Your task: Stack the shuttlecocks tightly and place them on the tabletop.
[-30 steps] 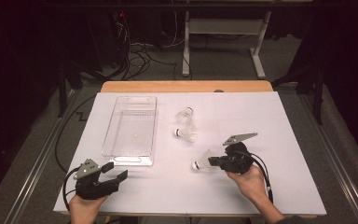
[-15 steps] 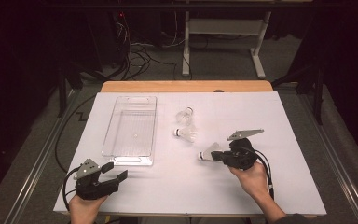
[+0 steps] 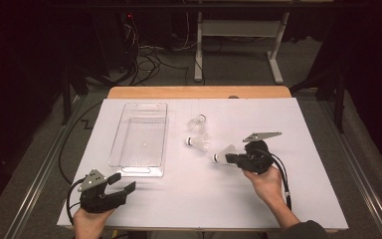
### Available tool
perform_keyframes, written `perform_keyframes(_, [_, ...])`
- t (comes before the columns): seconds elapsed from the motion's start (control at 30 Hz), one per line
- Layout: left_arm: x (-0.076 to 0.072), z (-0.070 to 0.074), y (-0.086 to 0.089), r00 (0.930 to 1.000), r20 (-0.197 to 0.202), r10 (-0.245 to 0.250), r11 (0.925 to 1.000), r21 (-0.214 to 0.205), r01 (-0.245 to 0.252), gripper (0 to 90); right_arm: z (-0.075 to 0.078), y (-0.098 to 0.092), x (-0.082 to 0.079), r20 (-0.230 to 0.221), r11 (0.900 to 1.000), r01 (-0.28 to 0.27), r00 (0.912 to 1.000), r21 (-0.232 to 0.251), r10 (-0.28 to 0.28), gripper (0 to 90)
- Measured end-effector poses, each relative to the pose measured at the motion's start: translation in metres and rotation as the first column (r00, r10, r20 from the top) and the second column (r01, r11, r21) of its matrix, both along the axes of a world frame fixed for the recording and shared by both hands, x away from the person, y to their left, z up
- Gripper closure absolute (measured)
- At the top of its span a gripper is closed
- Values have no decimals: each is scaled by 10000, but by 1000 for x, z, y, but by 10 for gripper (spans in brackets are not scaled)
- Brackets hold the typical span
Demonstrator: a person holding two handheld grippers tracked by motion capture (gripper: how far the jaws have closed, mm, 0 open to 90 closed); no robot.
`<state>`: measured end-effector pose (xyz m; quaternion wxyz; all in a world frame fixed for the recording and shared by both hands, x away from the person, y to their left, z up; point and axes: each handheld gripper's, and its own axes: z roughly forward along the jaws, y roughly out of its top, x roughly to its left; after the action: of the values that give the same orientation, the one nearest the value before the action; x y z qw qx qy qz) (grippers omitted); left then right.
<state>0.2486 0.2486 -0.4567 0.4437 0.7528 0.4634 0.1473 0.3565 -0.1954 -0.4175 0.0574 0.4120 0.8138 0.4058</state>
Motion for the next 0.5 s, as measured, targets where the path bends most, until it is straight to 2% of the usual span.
perform_keyframes(0.5, [0, 0, 1, 10000, 1, 24, 10000, -10, -24, 335, 1, 7, 21, -6, 9994, 349, 9994, 18, -349, 900])
